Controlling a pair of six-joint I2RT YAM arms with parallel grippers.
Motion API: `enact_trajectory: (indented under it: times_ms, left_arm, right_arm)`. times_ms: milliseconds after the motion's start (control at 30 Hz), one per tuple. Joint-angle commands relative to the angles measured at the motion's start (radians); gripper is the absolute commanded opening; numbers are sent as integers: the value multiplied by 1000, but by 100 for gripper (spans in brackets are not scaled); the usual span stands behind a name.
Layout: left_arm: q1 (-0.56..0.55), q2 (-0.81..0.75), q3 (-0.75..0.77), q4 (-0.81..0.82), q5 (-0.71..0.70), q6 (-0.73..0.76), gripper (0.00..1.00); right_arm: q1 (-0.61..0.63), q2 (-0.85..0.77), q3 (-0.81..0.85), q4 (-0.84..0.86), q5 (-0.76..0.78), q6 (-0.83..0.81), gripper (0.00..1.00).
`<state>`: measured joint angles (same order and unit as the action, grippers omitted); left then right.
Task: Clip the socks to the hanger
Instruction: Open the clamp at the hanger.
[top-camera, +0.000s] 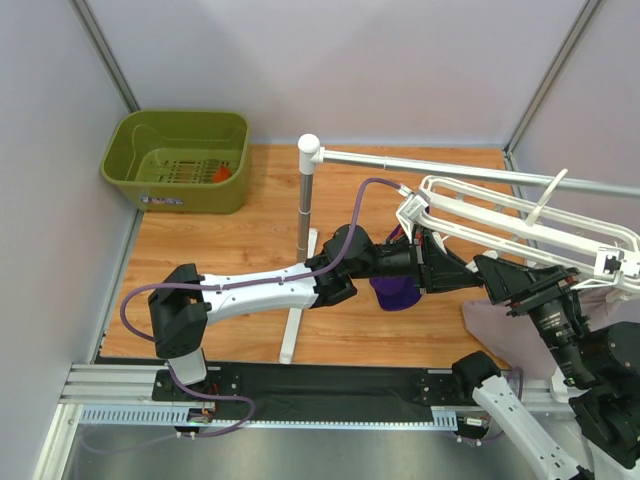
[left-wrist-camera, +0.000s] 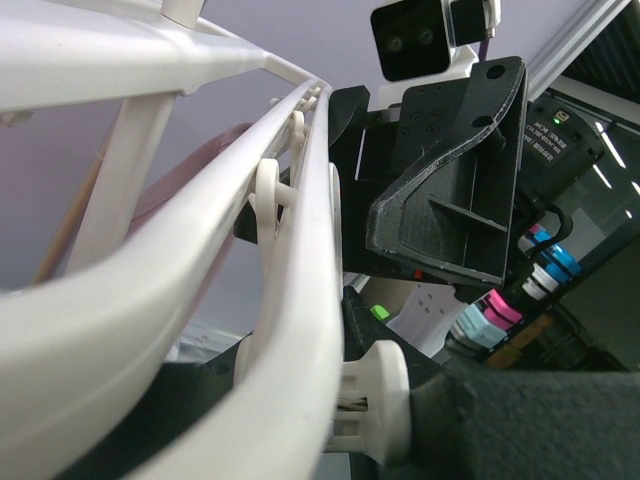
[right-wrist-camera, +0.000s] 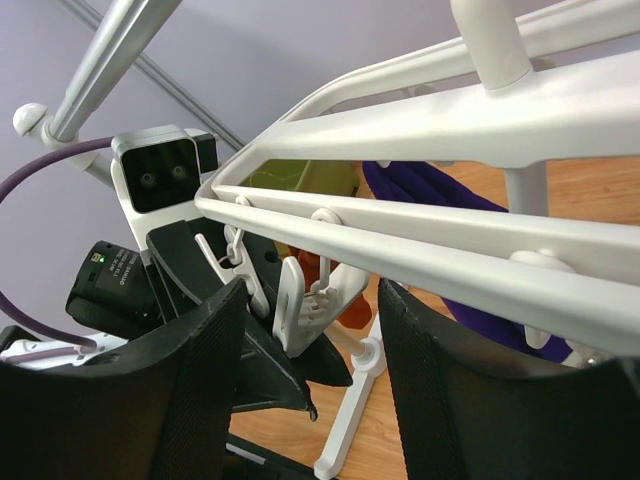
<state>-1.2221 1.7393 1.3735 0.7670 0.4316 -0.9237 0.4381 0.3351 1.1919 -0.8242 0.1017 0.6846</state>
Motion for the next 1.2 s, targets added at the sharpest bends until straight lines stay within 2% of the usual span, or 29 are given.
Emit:
enact_trajectory:
  times_ms: [0,133,433,533,567,633,667,700,733,767,800,867,900,1000,1167]
  left_arm:
    - [-17,-1,21,51,72,-53,0]
    - [-17,5,21,61,73,-63,0]
    - [-17,19,27,68,76,-72,0]
    - [-17,16,24,61,76,-66,0]
    - [-17,16,22,60,75,-64,0]
    - [-19,8,15,57,76,-57,0]
    - [-16,5,10,40,72,-53,0]
    - [-16,-9,6,29,62,-43,2]
    - [-14,-18,-13,19,55,-37,16]
    - [-14,-38,-23,5,42,-18,23]
    - [-13,-49,-43,-3,36,-11,36]
    - [-13,-79,-62,-21,26,9,49]
    - [-13,-90,-82,-26,25,16,62]
    - [-13,-144,-128,-87,13,66,67]
    - [-16,-267,-189,-241,-14,167,67]
  right_arm:
    - [1,-10,-23,40,-13,23,56]
    - [1,-19,-31,45,3,18,55]
    - [1,-24,-29,48,21,16,39]
    - [2,-15,-26,40,13,10,26]
    - [1,-13,-23,31,15,10,16]
    - [2,-8,-20,24,19,6,2]
    - [2,-8,-15,14,26,6,0]
    - [2,-8,-12,11,24,3,0]
    - [1,-8,-8,-2,29,0,0]
    - [2,-4,-2,-7,32,-2,0]
    - [2,-2,1,-15,35,-3,0]
    - [2,4,9,-29,39,-10,0]
    - [2,5,11,-30,43,-8,0]
    - [2,7,6,-35,43,-14,0]
    - [2,2,-3,-49,52,-23,0]
